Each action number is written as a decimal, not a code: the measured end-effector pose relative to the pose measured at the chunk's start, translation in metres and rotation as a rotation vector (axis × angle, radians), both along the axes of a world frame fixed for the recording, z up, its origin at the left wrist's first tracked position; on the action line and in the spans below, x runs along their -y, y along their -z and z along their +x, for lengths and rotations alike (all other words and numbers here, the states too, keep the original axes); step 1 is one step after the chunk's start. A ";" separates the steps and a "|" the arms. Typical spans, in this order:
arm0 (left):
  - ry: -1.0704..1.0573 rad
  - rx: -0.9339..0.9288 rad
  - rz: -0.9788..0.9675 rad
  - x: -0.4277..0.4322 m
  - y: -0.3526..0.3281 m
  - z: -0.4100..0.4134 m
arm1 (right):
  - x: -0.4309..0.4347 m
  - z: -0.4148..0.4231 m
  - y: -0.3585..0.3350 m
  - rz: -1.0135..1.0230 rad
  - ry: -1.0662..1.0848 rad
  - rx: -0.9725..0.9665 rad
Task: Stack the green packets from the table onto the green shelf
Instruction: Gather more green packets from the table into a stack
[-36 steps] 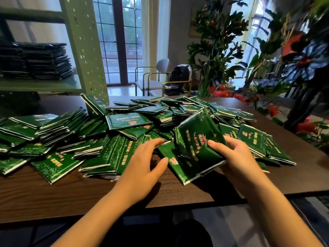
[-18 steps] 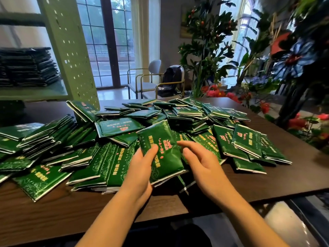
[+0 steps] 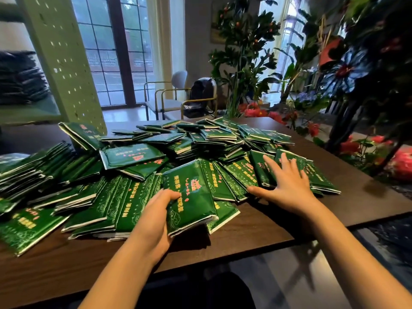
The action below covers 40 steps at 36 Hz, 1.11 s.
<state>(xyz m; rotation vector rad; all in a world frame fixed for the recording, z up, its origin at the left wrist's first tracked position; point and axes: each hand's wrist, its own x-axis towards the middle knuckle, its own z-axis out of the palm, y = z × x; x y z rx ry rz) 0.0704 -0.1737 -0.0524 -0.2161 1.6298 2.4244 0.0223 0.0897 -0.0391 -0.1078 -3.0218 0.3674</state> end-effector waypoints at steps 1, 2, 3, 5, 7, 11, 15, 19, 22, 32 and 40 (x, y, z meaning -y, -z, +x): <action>-0.006 -0.011 0.001 0.000 -0.001 0.001 | 0.000 0.001 0.001 -0.007 -0.009 0.026; -0.017 -0.023 -0.001 -0.001 0.000 0.001 | 0.000 0.002 0.001 -0.002 -0.017 0.046; -0.035 -0.035 -0.003 -0.001 0.000 0.001 | 0.000 0.003 0.002 0.013 -0.024 0.054; -0.070 -0.063 0.011 -0.002 -0.001 0.002 | 0.000 0.004 0.003 0.045 -0.036 0.030; -0.085 -0.108 0.009 -0.003 -0.001 0.002 | 0.000 0.004 0.004 0.068 -0.053 -0.024; -0.082 -0.118 -0.002 -0.004 -0.002 0.003 | 0.001 0.009 0.007 0.096 -0.085 -0.113; -0.095 -0.109 0.005 -0.005 -0.002 0.002 | 0.002 0.015 0.009 0.083 -0.115 -0.200; -0.115 -0.101 0.003 -0.005 0.002 0.001 | -0.002 0.016 0.010 -0.072 -0.121 -0.350; -0.109 -0.093 -0.005 -0.005 0.001 0.000 | -0.003 0.015 0.011 -0.232 -0.111 -0.533; -0.061 -0.076 0.012 -0.009 -0.003 0.004 | 0.029 0.013 -0.008 -0.945 -0.035 -0.900; -0.110 -0.063 0.053 -0.010 -0.003 0.001 | 0.073 0.022 -0.011 -1.720 0.041 -0.505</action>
